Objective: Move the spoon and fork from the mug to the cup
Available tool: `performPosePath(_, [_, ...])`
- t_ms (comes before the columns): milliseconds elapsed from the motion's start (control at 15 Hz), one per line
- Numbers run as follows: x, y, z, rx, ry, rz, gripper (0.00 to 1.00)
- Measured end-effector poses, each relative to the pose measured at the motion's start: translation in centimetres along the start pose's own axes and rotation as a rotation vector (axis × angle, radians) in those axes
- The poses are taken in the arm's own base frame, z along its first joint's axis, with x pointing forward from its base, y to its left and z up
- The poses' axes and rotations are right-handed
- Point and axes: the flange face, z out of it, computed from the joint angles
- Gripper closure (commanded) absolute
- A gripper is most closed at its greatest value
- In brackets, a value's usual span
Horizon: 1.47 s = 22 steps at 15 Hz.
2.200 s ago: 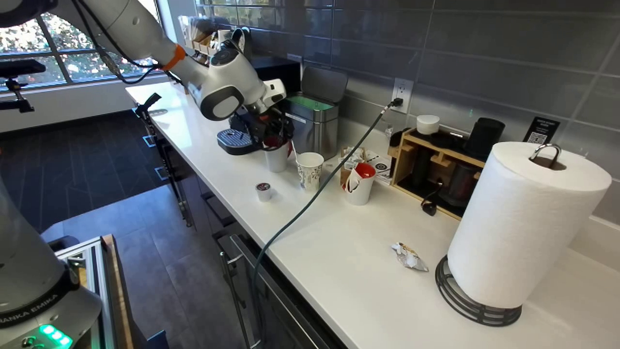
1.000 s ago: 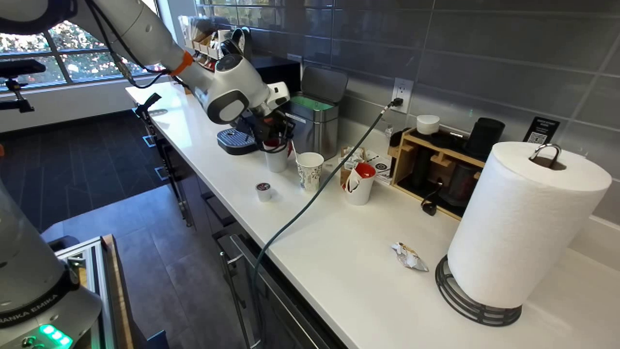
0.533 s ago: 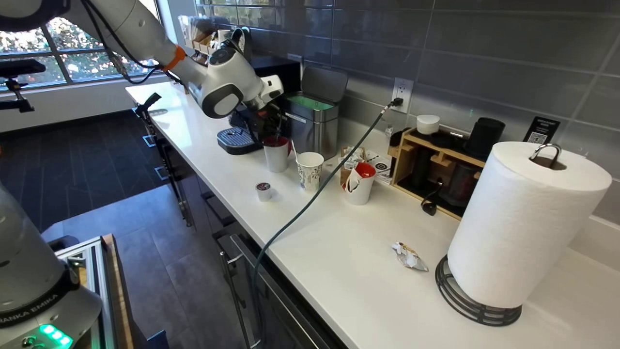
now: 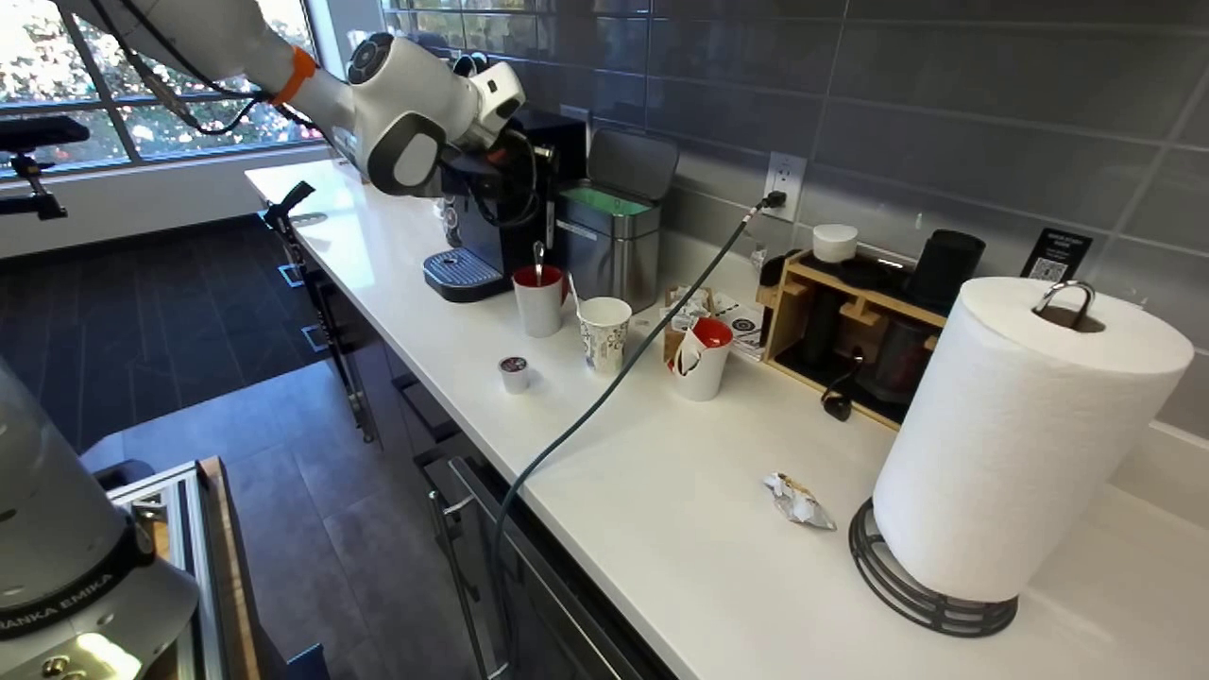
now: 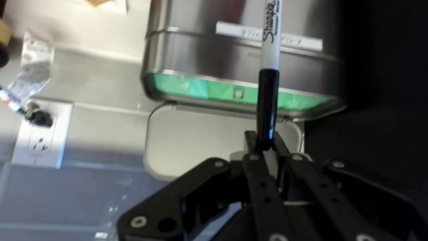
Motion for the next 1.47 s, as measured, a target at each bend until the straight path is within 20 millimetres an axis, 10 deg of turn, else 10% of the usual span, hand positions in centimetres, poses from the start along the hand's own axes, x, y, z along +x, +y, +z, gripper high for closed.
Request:
performPosePath(600, [1.1, 13.5, -5.2, -0.234, 0.108, 0.153, 0.97])
performPosePath(1467, [-5.5, 17.4, -1.4, -0.284, -0.057, 0.254, 0.97])
